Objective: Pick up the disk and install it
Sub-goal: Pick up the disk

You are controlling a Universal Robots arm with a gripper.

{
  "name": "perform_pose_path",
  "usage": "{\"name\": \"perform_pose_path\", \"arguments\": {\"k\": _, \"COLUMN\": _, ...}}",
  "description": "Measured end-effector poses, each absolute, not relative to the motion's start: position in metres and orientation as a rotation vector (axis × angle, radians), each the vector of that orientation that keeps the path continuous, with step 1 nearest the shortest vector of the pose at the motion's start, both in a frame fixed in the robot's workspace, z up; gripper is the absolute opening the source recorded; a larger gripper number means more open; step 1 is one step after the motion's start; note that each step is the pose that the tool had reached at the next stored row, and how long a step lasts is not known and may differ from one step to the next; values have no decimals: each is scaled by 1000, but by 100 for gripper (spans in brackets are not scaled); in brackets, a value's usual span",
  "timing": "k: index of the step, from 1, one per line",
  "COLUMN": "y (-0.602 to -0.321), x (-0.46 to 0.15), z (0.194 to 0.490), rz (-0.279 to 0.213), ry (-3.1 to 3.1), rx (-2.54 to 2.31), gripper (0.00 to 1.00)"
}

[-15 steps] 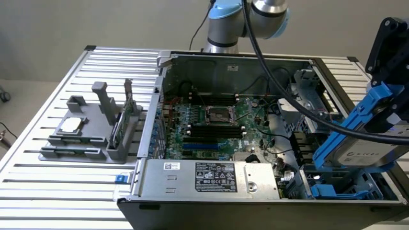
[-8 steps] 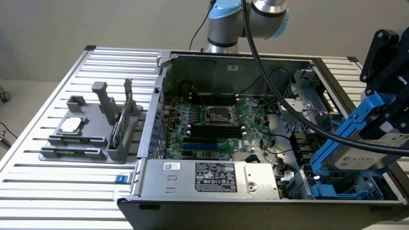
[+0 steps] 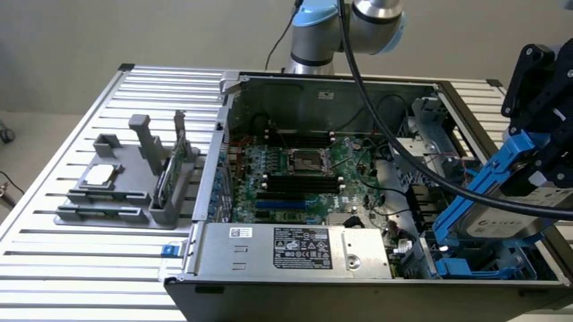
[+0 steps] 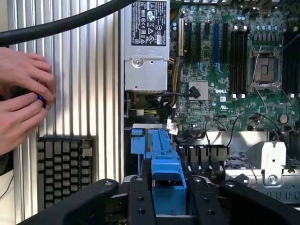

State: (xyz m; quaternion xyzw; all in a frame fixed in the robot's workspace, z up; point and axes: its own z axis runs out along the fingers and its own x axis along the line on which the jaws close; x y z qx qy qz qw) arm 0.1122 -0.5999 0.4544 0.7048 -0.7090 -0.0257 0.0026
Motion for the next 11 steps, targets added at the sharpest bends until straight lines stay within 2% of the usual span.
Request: {"name": "perform_pose_path", "arguments": {"k": 11, "y": -594, "x": 117, "z": 446, "rz": -79, "ry": -2219, "rx": 2214, "gripper": 33}}
